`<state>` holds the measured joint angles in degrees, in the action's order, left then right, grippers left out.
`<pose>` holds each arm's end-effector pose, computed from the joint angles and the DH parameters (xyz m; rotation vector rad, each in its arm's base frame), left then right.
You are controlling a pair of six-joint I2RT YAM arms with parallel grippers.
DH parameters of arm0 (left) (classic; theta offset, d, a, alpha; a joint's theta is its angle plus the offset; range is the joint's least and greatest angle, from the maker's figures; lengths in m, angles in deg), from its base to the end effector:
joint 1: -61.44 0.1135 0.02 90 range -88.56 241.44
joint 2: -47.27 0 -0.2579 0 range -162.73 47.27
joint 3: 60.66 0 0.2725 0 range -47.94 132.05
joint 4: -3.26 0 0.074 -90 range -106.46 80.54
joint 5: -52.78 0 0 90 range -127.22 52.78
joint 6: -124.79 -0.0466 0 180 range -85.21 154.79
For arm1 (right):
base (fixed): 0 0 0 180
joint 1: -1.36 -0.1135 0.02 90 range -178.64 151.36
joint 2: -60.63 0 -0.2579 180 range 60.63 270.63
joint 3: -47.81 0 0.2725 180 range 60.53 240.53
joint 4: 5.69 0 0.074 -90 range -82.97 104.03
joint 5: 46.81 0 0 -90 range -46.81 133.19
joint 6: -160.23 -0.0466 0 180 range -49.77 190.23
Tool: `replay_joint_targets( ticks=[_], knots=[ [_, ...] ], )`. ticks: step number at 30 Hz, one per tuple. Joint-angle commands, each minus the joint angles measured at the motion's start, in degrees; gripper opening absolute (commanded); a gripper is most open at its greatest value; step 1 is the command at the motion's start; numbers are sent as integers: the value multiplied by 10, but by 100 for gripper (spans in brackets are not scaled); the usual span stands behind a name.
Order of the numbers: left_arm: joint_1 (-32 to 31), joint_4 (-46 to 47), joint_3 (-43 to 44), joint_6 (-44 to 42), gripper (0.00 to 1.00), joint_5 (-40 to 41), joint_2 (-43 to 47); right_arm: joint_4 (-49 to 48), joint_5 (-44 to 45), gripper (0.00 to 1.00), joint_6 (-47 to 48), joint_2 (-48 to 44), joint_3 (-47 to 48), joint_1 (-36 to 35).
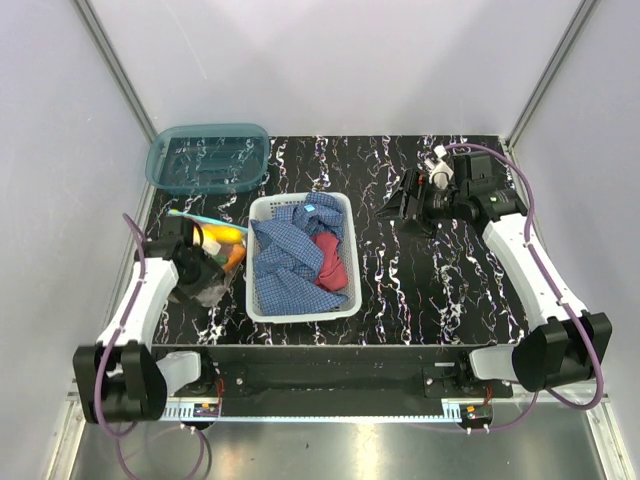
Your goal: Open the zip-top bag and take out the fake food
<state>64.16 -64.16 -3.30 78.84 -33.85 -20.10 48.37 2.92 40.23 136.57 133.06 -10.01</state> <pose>0.2150 0.0130 0.1865 -1.1659 2.6723 -0.0331 0.2922 0.0895 0.3306 0.0265 2.4173 1.1715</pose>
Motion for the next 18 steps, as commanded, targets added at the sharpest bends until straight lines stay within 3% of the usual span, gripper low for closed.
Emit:
replay_joint_targets(
  ticks=[1,2,4,7,13,18],
  knots=[
    [-2,1,86,-5,73,20,56,-19,-26,100,16,4,2,-6],
    [-2,2,106,-16,80,37,51,-20,-26,100,16,8,2,-8],
    [0,4,170,-24,84,73,9,-20,-30,100,17,12,9,-15],
    [9,7,269,-55,88,61,-87,-18,-32,100,20,21,15,-31],
    [44,74,408,-224,91,53,-244,-19,-47,100,20,32,31,-59],
    [114,190,358,-295,89,-22,-261,-18,-53,100,20,32,19,-83]
  ],
)
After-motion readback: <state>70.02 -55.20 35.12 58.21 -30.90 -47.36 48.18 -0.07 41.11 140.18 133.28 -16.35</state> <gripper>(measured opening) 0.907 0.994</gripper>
